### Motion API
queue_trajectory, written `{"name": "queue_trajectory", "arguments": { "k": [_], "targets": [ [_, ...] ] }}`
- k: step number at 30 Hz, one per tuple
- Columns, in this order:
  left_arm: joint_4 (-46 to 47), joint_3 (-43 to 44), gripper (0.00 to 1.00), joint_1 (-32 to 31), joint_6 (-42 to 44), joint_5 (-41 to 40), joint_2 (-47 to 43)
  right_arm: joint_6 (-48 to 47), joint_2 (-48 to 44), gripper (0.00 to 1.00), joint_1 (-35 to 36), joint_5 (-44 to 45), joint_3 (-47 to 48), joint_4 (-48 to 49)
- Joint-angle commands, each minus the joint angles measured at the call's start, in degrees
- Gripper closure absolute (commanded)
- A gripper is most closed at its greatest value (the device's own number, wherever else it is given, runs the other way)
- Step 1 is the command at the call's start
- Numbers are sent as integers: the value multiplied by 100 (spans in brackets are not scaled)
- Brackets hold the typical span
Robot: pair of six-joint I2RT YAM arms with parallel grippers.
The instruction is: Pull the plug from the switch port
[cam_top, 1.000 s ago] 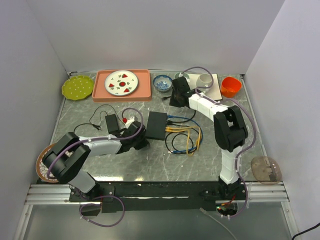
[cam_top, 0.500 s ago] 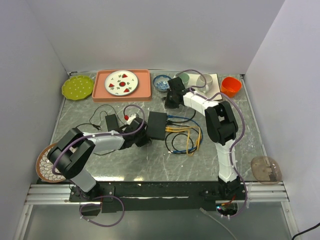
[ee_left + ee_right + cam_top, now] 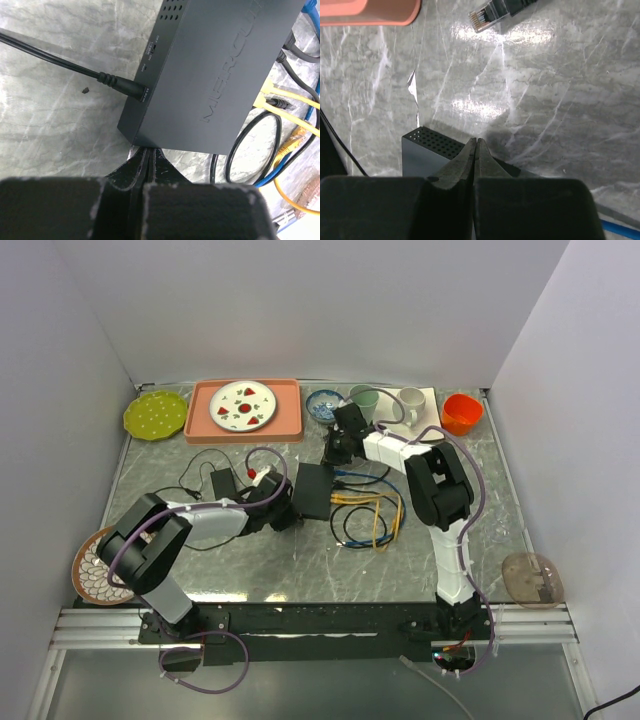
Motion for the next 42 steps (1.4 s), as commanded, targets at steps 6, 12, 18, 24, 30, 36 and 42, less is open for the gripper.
{"name": "queue_trajectory", "arguments": {
  "k": [6, 12, 18, 24, 30, 36, 42],
  "targets": [
    [-455, 135, 98, 79, 6, 4, 386, 22, -685, 100, 233, -149, -1084, 242],
    [-490, 197, 96, 255, 24, 39, 342, 84, -1160, 100, 435, -79, -1875, 383],
    [-429, 179, 95, 492, -55, 179, 360, 356, -1574, 100, 646, -87, -2507, 480],
    [-447, 460, 94, 580, -99, 267, 614, 734, -1855, 100, 883, -351, -2956, 814],
    [-552, 882, 91, 676, -46, 250, 799, 884, -1882, 100, 1296, -422, -3141, 893],
    [-535, 1023, 90, 975, -37, 355, 914, 998, -1899, 100, 1455, -492, -3378, 1051],
    [-657, 1128, 89, 1353, 7, 338, 984, 1024, -2040, 100, 1455, -387, -3581, 1051]
  ]
}}
